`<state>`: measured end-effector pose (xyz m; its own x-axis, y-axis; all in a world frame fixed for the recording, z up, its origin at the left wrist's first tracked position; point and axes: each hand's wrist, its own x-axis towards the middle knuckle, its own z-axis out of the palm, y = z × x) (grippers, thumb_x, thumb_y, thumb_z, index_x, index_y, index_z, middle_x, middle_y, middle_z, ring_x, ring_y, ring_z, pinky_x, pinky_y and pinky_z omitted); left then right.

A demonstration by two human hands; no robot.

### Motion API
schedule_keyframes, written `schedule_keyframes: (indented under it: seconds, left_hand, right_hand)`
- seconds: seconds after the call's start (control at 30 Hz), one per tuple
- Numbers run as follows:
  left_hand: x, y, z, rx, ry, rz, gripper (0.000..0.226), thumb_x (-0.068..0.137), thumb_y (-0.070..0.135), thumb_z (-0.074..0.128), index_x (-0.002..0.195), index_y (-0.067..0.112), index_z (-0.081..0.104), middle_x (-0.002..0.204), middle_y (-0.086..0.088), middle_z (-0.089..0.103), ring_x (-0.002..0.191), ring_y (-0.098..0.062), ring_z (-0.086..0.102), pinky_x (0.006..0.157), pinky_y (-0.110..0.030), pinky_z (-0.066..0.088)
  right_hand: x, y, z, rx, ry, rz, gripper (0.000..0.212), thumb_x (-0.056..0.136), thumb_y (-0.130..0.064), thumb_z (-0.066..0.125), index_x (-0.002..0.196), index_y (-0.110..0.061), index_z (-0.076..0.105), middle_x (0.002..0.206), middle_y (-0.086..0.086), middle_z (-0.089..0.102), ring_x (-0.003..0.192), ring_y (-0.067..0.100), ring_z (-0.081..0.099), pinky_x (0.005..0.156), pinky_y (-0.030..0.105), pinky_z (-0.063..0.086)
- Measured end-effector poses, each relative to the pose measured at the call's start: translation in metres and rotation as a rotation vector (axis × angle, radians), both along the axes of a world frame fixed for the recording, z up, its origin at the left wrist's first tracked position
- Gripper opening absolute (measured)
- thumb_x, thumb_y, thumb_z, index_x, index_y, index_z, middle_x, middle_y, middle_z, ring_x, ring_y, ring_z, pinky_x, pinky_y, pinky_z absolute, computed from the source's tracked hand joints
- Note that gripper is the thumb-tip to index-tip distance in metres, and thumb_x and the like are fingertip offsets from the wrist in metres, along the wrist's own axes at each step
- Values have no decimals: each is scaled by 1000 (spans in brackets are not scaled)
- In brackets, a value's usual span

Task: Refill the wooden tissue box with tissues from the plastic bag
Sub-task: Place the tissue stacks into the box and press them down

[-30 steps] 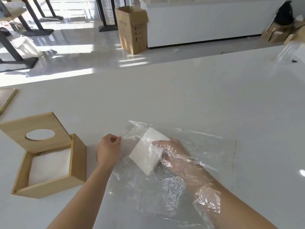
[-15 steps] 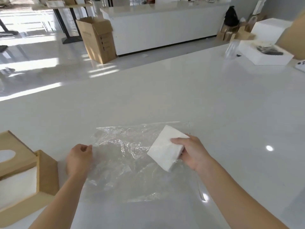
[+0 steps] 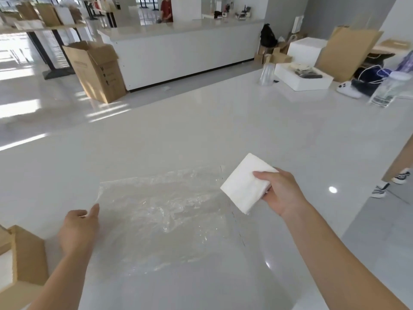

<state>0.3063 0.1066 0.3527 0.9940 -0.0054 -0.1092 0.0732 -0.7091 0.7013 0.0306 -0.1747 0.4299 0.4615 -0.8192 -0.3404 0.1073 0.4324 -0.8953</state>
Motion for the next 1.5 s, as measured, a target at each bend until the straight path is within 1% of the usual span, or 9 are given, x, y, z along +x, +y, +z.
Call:
schedule_keyframes:
  seconds: [0.2,0.43,0.63,0.77,0.93,1.1,1.27,1.4,1.5]
  left_hand:
    - [-17,-12,24,-65,-166,-61,55,93,44,43,123,-2,51,128,-22,54,119,-39,47,99,-51,37]
    - [-37,-1,58,-343,-121,-226,44,89,46,51,118,13,55,103,3,59,97,-17,53,84,-34,41]
    - [-54,30,73,-571,161,-362,30,85,49,57,102,23,57,108,-1,63,105,-17,59,92,-35,46]
    - [-64,55,79,-811,516,-321,64,72,56,66,119,14,54,117,-10,60,110,-21,58,86,-32,48]
    - [-64,92,81,-978,636,-313,51,72,47,70,114,20,66,116,-7,68,109,-24,63,96,-39,47]
    - [-53,135,83,-1020,583,-220,50,68,19,72,115,4,63,111,-14,68,97,-27,65,89,-45,52]
    - [-38,174,85,-1044,439,-19,17,78,5,67,95,7,67,86,-4,73,71,-16,71,56,-30,57]
    - [-24,200,87,-1041,344,82,37,77,3,69,112,4,57,104,-13,68,89,-26,68,61,-35,55]
    - [-13,215,92,-1052,320,89,42,77,-3,65,118,3,55,103,-14,65,79,-24,67,56,-32,55]
  right_hand:
    - [-2,-1,24,-23,-72,25,13,78,7,59,84,-3,62,82,14,65,75,27,63,68,37,49]
    - [38,37,31,6,-111,192,15,76,5,61,89,-3,64,84,12,67,77,27,64,66,35,52]
    - [94,99,36,60,-142,380,13,77,5,60,85,-4,65,79,11,69,77,28,65,70,38,51]
    - [126,152,39,104,-147,512,17,78,3,60,94,-1,64,85,13,68,79,29,65,71,39,50]
    - [157,212,42,138,-128,656,31,79,3,58,110,7,59,99,20,64,90,34,62,80,43,48]
    - [177,253,37,171,-108,729,28,78,4,60,105,6,61,94,19,64,86,33,62,76,42,51]
    - [188,276,31,65,-24,789,15,80,-2,62,94,-3,63,82,11,65,78,26,63,68,37,53]
    - [197,291,27,-99,58,827,19,80,-7,65,98,-1,64,82,8,68,74,22,63,68,34,54]
    - [203,299,24,-246,125,837,14,80,-11,66,91,-2,67,79,4,69,72,18,63,64,29,51]
